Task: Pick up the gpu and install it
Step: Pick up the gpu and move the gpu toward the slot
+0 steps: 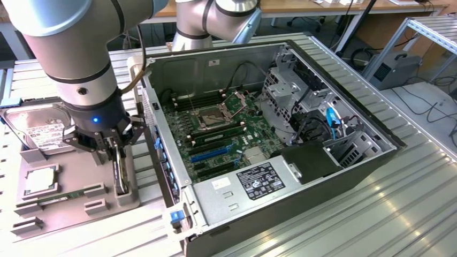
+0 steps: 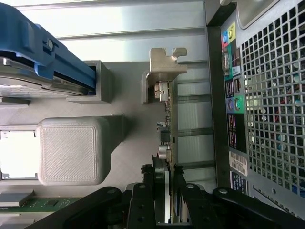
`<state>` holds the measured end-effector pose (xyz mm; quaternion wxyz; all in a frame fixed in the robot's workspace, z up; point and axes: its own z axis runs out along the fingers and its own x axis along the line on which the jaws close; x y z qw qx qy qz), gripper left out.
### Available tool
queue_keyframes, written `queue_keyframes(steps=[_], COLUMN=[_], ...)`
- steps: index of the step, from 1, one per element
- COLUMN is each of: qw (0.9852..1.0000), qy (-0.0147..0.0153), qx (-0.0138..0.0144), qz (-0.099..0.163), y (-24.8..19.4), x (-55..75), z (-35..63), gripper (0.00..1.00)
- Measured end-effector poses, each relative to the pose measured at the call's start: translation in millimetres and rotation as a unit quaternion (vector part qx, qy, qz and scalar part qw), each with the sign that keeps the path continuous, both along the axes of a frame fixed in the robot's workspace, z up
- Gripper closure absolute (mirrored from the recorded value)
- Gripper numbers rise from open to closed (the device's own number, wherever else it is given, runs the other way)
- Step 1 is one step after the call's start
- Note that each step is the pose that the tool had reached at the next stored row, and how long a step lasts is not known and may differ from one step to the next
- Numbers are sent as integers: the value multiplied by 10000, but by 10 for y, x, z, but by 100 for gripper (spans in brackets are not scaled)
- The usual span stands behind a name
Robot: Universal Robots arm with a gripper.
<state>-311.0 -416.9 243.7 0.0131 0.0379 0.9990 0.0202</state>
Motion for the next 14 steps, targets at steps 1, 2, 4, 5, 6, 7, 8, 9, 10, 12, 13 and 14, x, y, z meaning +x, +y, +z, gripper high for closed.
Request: queue_keyframes(steps=[1,2,4,5,6,7,8,9,10,12,13,14], qw=[10000,10000,10000,10000,10000,10000,10000,10000,10000,10000,10000,10000], qy=[0,0,0,0,0,0,0,0,0,0,0,0], qx=[0,0,0,0,0,0,0,0,0,0,0,0], qz=[0,0,0,0,0,0,0,0,0,0,0,0], y=[0,0,0,0,0,0,0,0,0,0,0,0], x=[0,0,0,0,0,0,0,0,0,0,0,0], z=[0,2,8,11,15,18,23,28,32,43,47,49], gripper=[73,73,73,73,73,73,73,73,73,73,73,73])
